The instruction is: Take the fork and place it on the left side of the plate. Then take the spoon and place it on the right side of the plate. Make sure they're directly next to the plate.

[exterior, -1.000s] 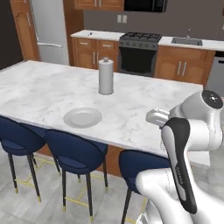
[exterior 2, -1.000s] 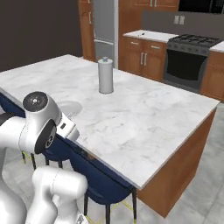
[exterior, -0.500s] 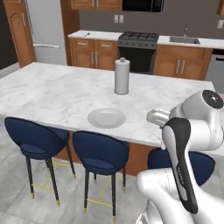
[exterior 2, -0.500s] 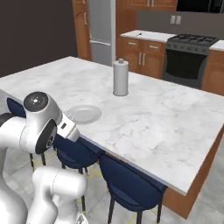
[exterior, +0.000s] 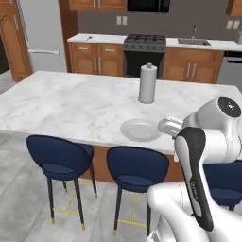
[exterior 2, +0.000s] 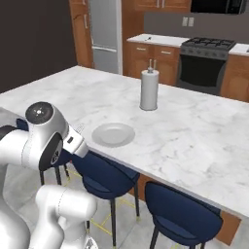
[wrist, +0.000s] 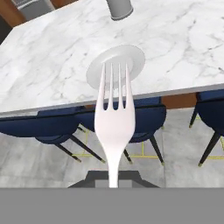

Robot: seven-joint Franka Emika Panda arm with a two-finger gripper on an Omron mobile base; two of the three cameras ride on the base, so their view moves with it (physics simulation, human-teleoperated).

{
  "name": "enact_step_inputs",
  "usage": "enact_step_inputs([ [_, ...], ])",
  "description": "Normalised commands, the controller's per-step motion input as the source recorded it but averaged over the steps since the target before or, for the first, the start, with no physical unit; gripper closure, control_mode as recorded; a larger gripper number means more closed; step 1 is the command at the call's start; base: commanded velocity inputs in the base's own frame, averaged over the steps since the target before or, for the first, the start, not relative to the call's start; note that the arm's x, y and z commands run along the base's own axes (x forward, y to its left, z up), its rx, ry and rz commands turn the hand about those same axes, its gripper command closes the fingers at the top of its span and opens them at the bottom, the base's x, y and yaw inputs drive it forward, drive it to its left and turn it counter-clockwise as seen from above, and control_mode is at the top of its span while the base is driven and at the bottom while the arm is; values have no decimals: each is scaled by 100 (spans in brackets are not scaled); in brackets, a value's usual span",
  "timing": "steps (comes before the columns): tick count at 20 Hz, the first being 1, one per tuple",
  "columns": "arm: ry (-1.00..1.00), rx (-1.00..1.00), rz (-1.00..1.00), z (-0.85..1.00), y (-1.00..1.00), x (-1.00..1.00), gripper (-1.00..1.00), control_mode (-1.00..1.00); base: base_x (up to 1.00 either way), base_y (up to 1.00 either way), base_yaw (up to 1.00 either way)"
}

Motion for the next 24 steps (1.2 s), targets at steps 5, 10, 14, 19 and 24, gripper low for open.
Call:
enact_step_inputs([
  [5, 0, 0, 0, 0, 0, 0, 100, 100, 6, 76, -27],
  [10, 0, 0, 0, 0, 0, 0, 100, 100, 26, 72, -28],
  [14, 0, 0, 0, 0, 0, 0, 100, 100, 37, 33, -22],
  [19, 0, 0, 0, 0, 0, 0, 100, 100, 40, 13, -18],
  [24, 0, 0, 0, 0, 0, 0, 100, 100, 45, 5, -20],
])
